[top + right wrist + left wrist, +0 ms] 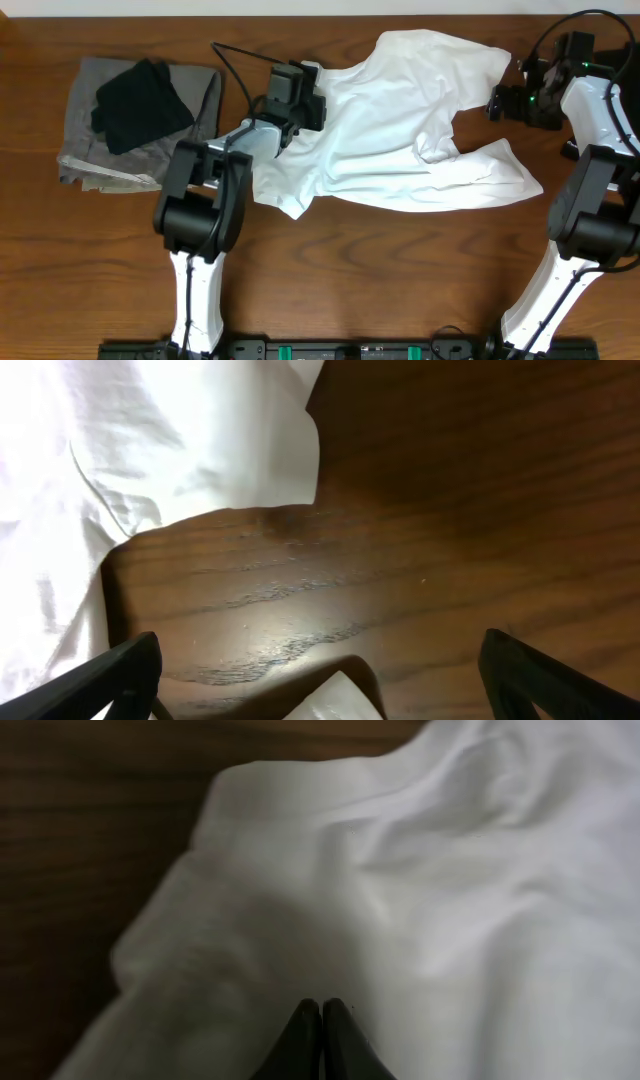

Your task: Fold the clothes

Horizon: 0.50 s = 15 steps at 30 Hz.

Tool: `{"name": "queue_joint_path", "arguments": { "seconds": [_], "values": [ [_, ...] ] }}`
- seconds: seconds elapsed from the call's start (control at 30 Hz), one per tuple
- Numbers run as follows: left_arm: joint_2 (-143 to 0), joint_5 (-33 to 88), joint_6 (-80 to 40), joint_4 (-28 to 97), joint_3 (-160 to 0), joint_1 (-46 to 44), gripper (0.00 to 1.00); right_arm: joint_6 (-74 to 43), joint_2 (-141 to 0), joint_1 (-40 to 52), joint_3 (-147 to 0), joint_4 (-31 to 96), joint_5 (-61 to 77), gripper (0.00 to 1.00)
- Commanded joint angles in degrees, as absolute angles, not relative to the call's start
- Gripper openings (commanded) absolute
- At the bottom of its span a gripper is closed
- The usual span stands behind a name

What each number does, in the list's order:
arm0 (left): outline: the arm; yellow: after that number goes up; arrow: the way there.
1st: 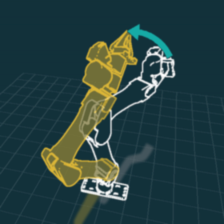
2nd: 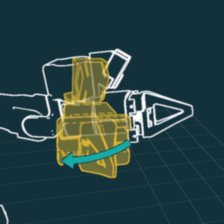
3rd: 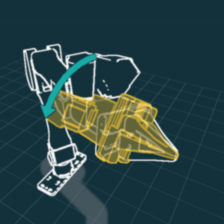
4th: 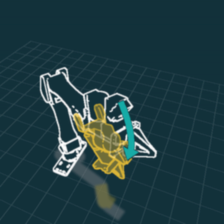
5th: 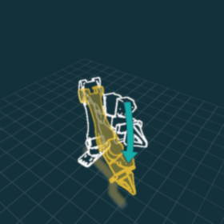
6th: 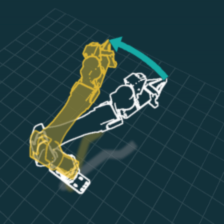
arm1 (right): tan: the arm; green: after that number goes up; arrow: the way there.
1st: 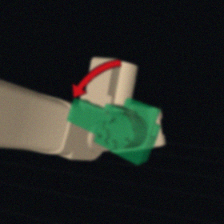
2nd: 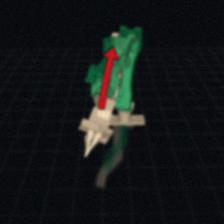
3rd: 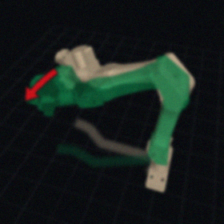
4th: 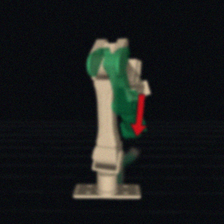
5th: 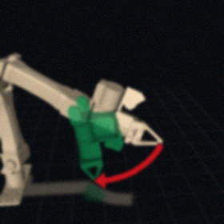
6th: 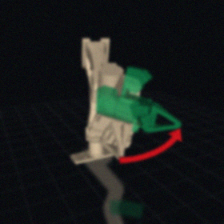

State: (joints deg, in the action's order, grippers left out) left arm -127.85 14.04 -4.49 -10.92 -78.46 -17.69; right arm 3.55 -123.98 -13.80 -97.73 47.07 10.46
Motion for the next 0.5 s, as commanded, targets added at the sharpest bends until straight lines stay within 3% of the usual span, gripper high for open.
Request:
{"name": "queue_joint_path", "arguments": {
  "seconds": [0.0, 0.2, 0.47],
  "values": [
    [-128.6, 4.8, -2.8, -10.1, -80.6, -17.4, 0.06, 3.5, -123.3, -14.0, -99.0, 47.2, 10.5, 0.99],
    [-128.6, -9.6, -2.8, 1.3, -80.6, -17.1, 0.06, 3.5, -123.3, -14.0, -99.0, 47.2, 10.5, 0.99],
    [-126.4, -11.9, -4.7, 22.5, -80.6, -17.2, 0.06, 3.5, -123.3, -14.0, -99.0, 47.2, 10.5, 0.99]
  ]
}}
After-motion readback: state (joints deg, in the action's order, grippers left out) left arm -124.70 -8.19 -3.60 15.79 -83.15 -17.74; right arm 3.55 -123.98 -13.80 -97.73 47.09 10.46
